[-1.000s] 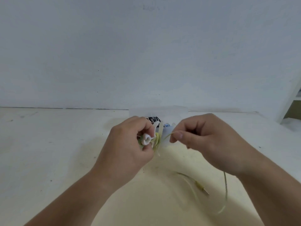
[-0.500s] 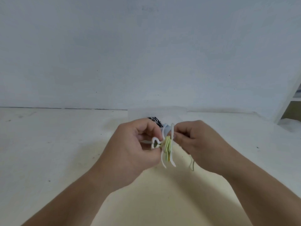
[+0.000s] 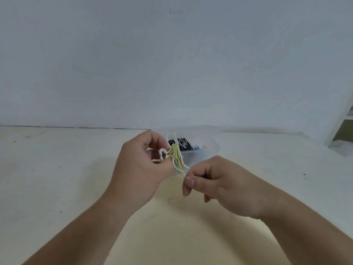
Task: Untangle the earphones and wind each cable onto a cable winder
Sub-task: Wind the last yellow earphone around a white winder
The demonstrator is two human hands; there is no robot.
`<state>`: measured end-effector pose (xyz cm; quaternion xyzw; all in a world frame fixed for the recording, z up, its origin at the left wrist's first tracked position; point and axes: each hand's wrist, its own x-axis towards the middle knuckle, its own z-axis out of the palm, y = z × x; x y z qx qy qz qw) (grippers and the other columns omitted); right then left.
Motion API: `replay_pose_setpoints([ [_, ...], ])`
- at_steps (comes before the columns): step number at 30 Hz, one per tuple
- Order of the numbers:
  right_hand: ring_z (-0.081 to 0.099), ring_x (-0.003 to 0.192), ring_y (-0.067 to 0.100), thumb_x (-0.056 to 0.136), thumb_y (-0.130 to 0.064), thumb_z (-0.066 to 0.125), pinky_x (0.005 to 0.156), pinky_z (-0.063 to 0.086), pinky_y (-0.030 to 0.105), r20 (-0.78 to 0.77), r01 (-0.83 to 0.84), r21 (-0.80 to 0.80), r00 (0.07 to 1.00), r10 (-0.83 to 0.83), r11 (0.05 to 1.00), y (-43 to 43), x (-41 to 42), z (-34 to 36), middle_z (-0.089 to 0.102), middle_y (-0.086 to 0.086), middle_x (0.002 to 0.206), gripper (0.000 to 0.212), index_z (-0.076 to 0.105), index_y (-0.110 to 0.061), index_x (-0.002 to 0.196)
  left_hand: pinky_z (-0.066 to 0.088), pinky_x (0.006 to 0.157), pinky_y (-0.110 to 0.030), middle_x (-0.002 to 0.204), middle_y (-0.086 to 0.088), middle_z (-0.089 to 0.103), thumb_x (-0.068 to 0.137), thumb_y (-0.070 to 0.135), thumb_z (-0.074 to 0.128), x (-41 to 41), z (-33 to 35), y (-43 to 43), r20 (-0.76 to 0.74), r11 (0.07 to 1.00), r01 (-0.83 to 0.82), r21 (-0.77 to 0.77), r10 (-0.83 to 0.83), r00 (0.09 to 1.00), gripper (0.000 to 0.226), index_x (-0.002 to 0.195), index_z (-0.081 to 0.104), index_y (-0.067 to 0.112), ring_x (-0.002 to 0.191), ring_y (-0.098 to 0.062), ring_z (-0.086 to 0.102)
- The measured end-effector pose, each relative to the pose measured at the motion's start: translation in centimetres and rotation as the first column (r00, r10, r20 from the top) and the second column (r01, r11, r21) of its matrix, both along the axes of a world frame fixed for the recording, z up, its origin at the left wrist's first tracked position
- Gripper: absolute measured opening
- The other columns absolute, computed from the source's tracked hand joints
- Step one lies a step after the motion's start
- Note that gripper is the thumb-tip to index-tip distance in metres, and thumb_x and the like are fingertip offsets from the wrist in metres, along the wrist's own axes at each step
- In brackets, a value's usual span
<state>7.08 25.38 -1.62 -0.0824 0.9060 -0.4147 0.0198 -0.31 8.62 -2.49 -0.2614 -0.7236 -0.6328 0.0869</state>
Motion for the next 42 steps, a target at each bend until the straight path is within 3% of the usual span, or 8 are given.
replay_pose_setpoints([
  [10, 0.043, 0.064, 0.021, 0.102, -0.031, 0.052, 0.075, 0.052, 0.054, -0.008, 0.015, 0.099, 1.000, -0.015, 0.995, 0.9, 0.1, 0.3, 0.038, 0.005, 0.065, 0.031, 0.070, -0.024, 0.078, 0.028, 0.042, -0.011, 0.064, 0.010, 0.058, 0.076, -0.014, 0.065, -0.2, 0.1, -0.3, 0.055, 0.999, 0.042, 0.022, -0.043, 0.998, 0.025, 0.075, 0.059, 0.010, 0.041, -0.002, 0.043],
  [17, 0.048, 0.067, 0.034, 0.101, -0.034, 0.051, 0.074, 0.053, 0.057, -0.008, -0.035, 0.096, 0.999, 0.036, 0.995, -0.1, 0.1, -0.2, 0.042, 0.001, 0.064, 0.030, 0.071, -0.023, 0.080, 0.033, 0.046, -0.009, 0.063, 0.007, 0.061, 0.074, -0.011, 0.067, 0.4, -0.4, 0.1, -0.060, 0.999, -0.031, -0.043, 0.028, 0.998, 0.028, 0.073, 0.059, 0.015, 0.044, -0.001, 0.048],
  [22, 0.048, 0.062, 0.016, 0.102, -0.030, 0.051, 0.074, 0.056, 0.051, 0.016, -0.081, 0.043, 0.997, 0.081, 0.996, -0.8, 0.4, -0.1, 0.041, -0.009, 0.059, 0.031, 0.071, -0.022, 0.079, 0.036, 0.049, -0.008, 0.062, 0.008, 0.062, 0.073, -0.006, 0.071, 0.7, -0.9, 0.4, -0.141, 0.989, -0.104, -0.101, 0.090, 0.986, 0.034, 0.072, 0.057, 0.025, 0.047, 0.002, 0.051],
  [26, 0.047, 0.063, 0.034, 0.099, -0.031, 0.055, 0.068, 0.052, 0.054, -0.065, -0.094, 0.060, 0.993, 0.098, 0.994, -0.7, 0.9, 0.6, 0.044, 0.010, 0.062, 0.028, 0.071, -0.021, 0.078, 0.053, 0.059, -0.030, 0.073, 0.006, 0.066, 0.067, 0.011, 0.068, 0.4, -1.0, 0.3, -0.149, 0.983, -0.021, -0.182, -0.006, 0.989, 0.022, 0.079, 0.059, 0.028, 0.065, -0.013, 0.065],
  [29, 0.045, 0.056, 0.024, 0.088, -0.033, 0.058, 0.063, 0.050, 0.048, -0.186, 0.022, -0.061, 0.982, -0.033, 0.998, 0.2, 1.0, 1.3, 0.046, -0.003, 0.056, 0.023, 0.072, -0.019, 0.078, 0.057, 0.068, -0.044, 0.077, 0.005, 0.066, 0.071, 0.002, 0.071, 0.6, -0.8, 0.0, -0.202, 0.959, 0.017, -0.283, -0.077, 0.976, 0.027, 0.079, 0.061, 0.026, 0.072, -0.017, 0.068],
  [33, 0.043, 0.054, 0.017, 0.088, -0.033, 0.065, 0.053, 0.042, 0.037, -0.317, 0.170, -0.124, 0.927, -0.201, 0.978, 1.1, 0.8, 1.6, 0.049, 0.009, 0.058, 0.019, 0.072, -0.022, 0.073, 0.055, 0.062, -0.033, 0.074, 0.004, 0.068, 0.073, -0.006, 0.065, 0.7, -0.6, -0.1, -0.156, 0.946, 0.072, -0.315, -0.126, 0.980, 0.033, 0.078, 0.063, 0.026, 0.069, -0.019, 0.069],
  [36, 0.031, 0.046, 0.008, 0.089, -0.024, 0.070, 0.045, 0.029, 0.017, -0.375, 0.321, -0.148, 0.857, -0.354, 0.935, 1.6, 0.4, 1.4, 0.042, -0.005, 0.050, 0.021, 0.068, -0.023, 0.068, 0.049, 0.057, -0.027, 0.073, 0.001, 0.069, 0.074, -0.007, 0.064, 0.8, -0.7, -0.1, -0.077, 0.936, 0.187, -0.299, -0.219, 0.973, 0.033, 0.077, 0.064, 0.026, 0.068, -0.021, 0.067],
  [42, 0.037, 0.054, 0.014, 0.090, -0.027, 0.070, 0.051, 0.037, 0.025, -0.314, 0.378, -0.176, 0.854, -0.416, 0.909, 2.0, -0.5, 0.7, 0.044, -0.002, 0.054, 0.021, 0.069, -0.022, 0.070, 0.043, 0.054, -0.020, 0.073, -0.004, 0.068, 0.069, 0.004, 0.063, 0.9, -0.4, 0.1, 0.030, 0.916, 0.360, -0.176, -0.360, 0.932, 0.018, 0.074, 0.064, 0.022, 0.064, -0.012, 0.062],
])
